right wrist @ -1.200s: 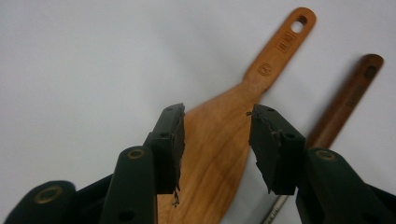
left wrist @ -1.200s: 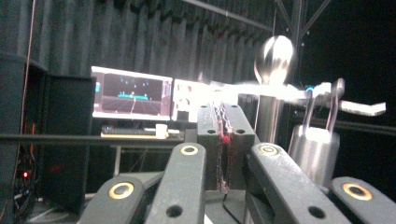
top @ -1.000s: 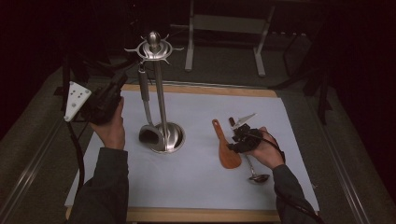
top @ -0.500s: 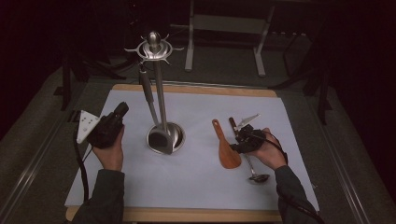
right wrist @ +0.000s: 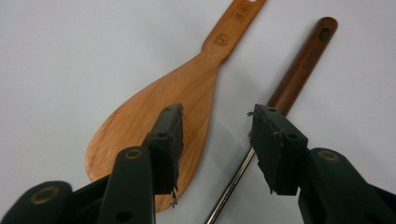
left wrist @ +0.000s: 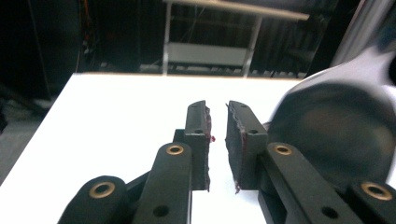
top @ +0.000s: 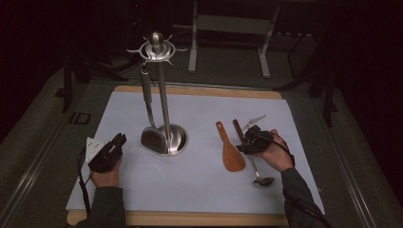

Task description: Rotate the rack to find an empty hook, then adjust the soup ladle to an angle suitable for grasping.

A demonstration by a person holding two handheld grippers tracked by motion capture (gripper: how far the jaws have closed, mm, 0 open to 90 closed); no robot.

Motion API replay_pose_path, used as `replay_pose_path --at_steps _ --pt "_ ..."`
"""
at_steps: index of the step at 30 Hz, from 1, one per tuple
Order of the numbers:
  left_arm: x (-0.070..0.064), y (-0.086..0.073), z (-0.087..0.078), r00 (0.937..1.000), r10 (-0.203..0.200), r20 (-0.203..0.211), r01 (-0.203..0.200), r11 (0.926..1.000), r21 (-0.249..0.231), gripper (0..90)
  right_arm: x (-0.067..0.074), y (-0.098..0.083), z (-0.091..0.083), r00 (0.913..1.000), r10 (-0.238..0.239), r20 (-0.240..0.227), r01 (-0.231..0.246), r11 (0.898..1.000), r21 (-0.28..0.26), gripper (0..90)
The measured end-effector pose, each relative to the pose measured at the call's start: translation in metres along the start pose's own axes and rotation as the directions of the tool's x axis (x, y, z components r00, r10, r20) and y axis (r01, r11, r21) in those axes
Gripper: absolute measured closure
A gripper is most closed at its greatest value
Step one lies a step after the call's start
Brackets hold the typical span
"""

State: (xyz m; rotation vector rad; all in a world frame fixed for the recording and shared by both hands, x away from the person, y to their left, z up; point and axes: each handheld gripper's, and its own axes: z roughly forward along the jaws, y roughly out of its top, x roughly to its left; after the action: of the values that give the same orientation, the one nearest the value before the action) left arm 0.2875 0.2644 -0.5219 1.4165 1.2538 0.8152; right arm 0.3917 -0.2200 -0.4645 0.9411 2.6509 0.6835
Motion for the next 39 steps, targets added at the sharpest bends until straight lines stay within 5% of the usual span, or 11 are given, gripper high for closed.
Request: replay_pose_path --at_steps 8,19,31,39 --pt "0.002 -0.009 0.015 0.9987 -0.003 0.051 -0.002 0.9959 0.09 73.0 -0.006 0.002 0.002 0.9996 0.023 0.019 -0.023 1.0 0.004 53.4" --pt "0.002 -0.01 0.021 0.9968 -0.015 0.078 0.004 0.9894 0.145 70.8 -0.022 -0.002 0.008 0.9897 0.138 0.039 -0.138 0.99 0.007 53.6" --pt "0.004 -0.011 0.021 0.9963 -0.027 0.081 0.014 0.988 0.154 68.3 -0.044 0.002 0.039 0.9561 0.284 0.074 -0.289 0.955 0.074 55.6" --pt "0.004 -0.011 0.021 0.9963 -0.029 0.081 0.016 0.9879 0.154 67.1 -0.046 0.01 0.054 0.9507 0.299 0.081 -0.308 0.943 0.126 60.8"
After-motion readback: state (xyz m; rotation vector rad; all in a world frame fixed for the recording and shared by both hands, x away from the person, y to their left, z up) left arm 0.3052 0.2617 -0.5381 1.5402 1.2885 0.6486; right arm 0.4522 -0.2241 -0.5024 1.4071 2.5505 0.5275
